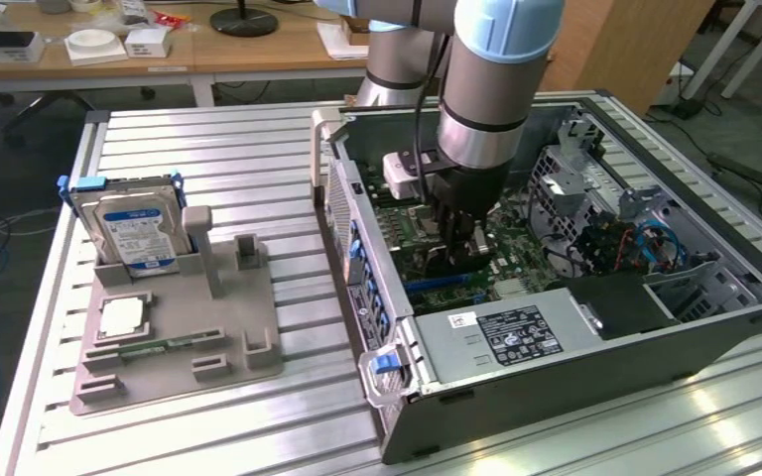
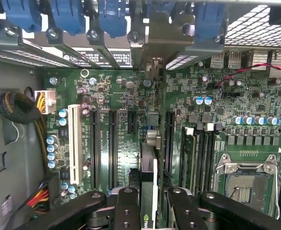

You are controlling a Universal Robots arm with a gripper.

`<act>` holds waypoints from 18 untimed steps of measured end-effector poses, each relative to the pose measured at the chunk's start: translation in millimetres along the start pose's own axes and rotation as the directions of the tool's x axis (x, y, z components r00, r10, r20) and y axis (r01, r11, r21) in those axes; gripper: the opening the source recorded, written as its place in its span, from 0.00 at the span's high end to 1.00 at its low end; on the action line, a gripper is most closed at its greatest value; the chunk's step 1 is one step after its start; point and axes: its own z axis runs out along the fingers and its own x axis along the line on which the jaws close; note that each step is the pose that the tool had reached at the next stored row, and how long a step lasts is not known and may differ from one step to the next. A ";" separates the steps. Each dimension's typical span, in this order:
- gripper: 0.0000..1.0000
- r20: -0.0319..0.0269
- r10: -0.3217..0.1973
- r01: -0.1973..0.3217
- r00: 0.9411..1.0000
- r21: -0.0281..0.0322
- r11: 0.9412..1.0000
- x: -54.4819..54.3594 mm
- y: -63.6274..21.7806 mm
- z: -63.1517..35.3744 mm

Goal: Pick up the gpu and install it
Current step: 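Insert the gpu into the slot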

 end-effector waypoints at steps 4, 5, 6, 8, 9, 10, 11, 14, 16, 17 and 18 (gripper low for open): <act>0.73 0.000 0.000 0.000 1.000 0.000 1.000 0.0 0.4 2.8; 0.73 0.000 0.000 0.000 1.000 0.000 1.000 0.0 0.5 3.4; 0.73 0.000 0.000 0.000 1.000 0.000 1.000 0.0 0.6 4.1; 0.73 0.000 -0.001 0.001 1.000 0.000 1.000 0.1 0.7 4.9; 0.73 0.000 -0.001 0.001 1.000 0.000 1.000 0.1 0.7 4.9; 0.73 0.000 -0.001 0.001 1.000 0.000 1.000 0.0 0.7 5.1; 0.73 0.000 -0.001 0.001 1.000 0.000 1.000 0.1 0.7 5.1; 0.73 0.000 -0.001 0.001 1.000 0.000 1.000 0.1 0.7 5.2; 0.73 0.000 -0.001 0.001 1.000 0.000 1.000 0.1 0.7 5.1; 0.73 0.000 -0.001 0.001 1.000 0.000 1.000 0.1 0.7 5.2; 0.73 0.000 0.000 0.000 1.000 0.000 1.000 0.1 0.7 5.2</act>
